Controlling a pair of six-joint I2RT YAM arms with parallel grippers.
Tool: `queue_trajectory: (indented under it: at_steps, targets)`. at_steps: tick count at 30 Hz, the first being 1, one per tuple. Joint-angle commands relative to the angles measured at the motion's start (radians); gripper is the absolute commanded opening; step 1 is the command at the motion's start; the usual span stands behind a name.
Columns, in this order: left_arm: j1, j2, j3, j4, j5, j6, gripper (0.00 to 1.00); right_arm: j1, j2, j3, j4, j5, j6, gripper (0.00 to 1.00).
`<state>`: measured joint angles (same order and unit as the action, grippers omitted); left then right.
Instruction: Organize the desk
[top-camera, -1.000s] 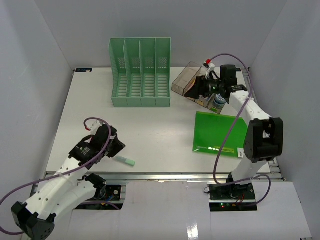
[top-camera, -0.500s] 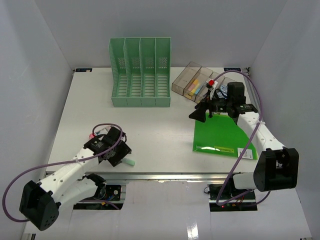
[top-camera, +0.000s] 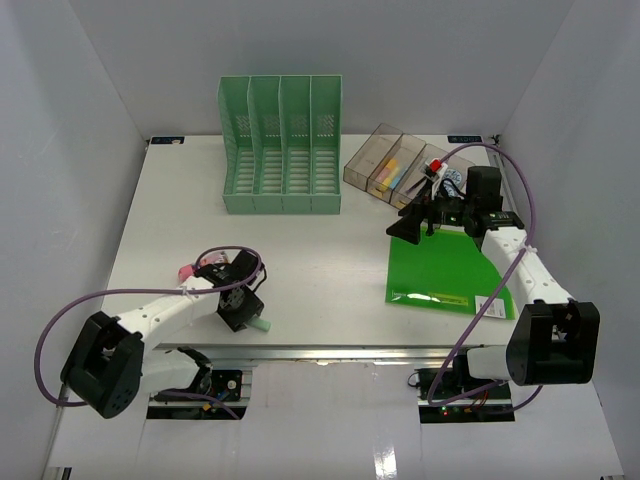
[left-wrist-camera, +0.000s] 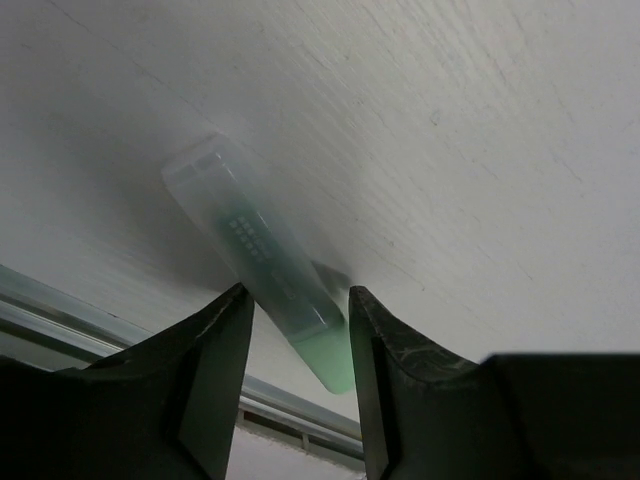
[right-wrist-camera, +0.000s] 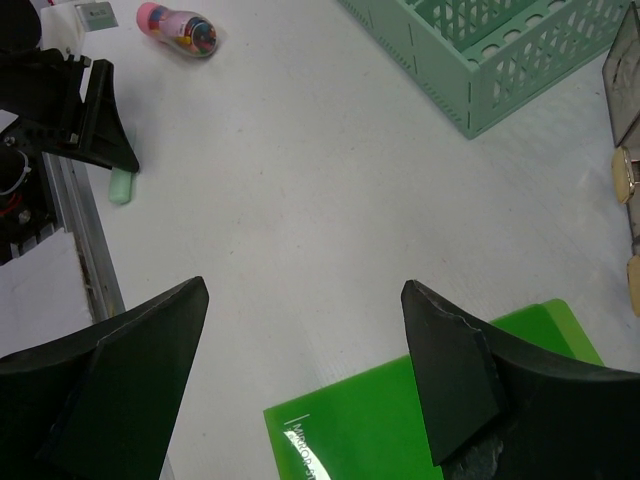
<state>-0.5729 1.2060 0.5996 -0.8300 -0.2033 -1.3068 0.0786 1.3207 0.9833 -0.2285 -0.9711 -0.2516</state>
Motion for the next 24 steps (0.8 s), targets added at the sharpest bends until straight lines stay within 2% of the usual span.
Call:
queue_trajectory:
  at_steps: [1,6,8,10,15,18,20,22,24]
  targets:
    - [0.058,0.045,-0.004,0.043,-0.031,-0.007,0.51,-0.025,-0.037,-0.013,0.041,-0.044,-0.001,0.85]
    - [0.103,0.082,0.0,0.072,-0.022,0.035,0.46,-0.06,-0.06,-0.032,0.061,-0.069,0.021,0.85]
    - [0.105,0.087,0.009,0.074,-0.021,0.05,0.41,-0.066,-0.064,-0.034,0.064,-0.073,0.023,0.85]
    - [0.104,0.084,0.029,0.077,-0.018,0.067,0.29,-0.066,-0.069,-0.037,0.064,-0.077,0.023,0.85]
    - [0.104,0.064,0.104,0.121,0.039,0.213,0.19,-0.066,-0.073,-0.044,0.062,-0.088,0.011,0.85]
    - [0.104,0.035,0.125,0.247,0.168,0.359,0.09,-0.066,-0.057,-0.038,0.043,-0.14,-0.01,0.85]
    - [0.102,0.013,0.13,0.388,0.318,0.466,0.02,-0.066,-0.048,-0.036,0.031,-0.181,-0.022,0.85]
    - [0.1,0.001,0.127,0.491,0.423,0.523,0.0,-0.066,-0.039,-0.037,0.025,-0.213,-0.03,0.85]
    - [0.096,0.002,0.112,0.68,0.588,0.578,0.0,-0.066,-0.037,-0.039,0.023,-0.234,-0.037,0.85]
